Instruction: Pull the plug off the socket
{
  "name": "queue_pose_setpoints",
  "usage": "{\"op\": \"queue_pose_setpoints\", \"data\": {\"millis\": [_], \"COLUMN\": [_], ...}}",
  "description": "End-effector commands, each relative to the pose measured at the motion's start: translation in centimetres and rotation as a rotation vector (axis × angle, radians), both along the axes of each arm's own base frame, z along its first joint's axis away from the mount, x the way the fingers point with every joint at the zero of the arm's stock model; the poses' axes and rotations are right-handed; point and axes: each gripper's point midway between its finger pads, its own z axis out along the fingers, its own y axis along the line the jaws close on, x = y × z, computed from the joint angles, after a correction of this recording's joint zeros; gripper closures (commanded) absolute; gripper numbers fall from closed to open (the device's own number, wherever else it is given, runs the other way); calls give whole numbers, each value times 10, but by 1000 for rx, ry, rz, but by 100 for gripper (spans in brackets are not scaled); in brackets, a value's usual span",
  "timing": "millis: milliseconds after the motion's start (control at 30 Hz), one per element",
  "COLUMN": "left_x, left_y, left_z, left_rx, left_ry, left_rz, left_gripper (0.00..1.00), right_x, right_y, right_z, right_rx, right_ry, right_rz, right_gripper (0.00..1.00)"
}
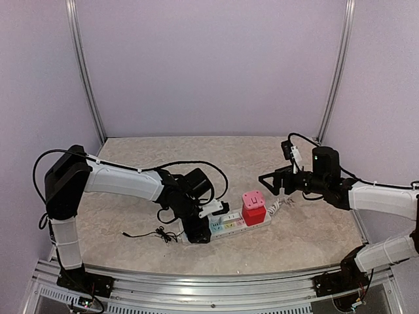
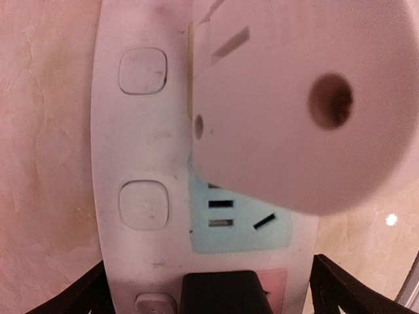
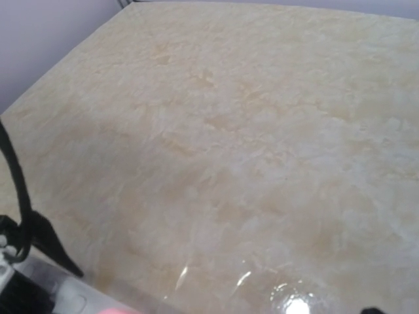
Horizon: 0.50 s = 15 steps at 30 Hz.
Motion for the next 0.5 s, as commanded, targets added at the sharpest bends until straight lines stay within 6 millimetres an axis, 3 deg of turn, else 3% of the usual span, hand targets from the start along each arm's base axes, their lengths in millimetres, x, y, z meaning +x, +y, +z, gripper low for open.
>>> {"op": "queue_pose_setpoints", "data": {"millis": [0, 200, 367, 467], "left_x": [3, 21, 29, 26], "left_y": [-14, -21, -27, -20], "left_z": [19, 43, 105, 130], "left_rx": [-64, -124, -291, -360], "left_ry": [-43, -164, -290, -359], "left_rz": [-47, -14, 4, 3], "left_gripper": [1, 1, 1, 1], "right_x": [-6, -16, -24, -25], "right_y": [0, 4, 5, 8], "right_z": [11, 29, 44, 47], "right_rx": [13, 14, 17, -2], "right_ry": [-18, -66, -100, -97], "right_rz": [27, 88, 121, 132], "right_gripper": [0, 0, 0, 0]}}
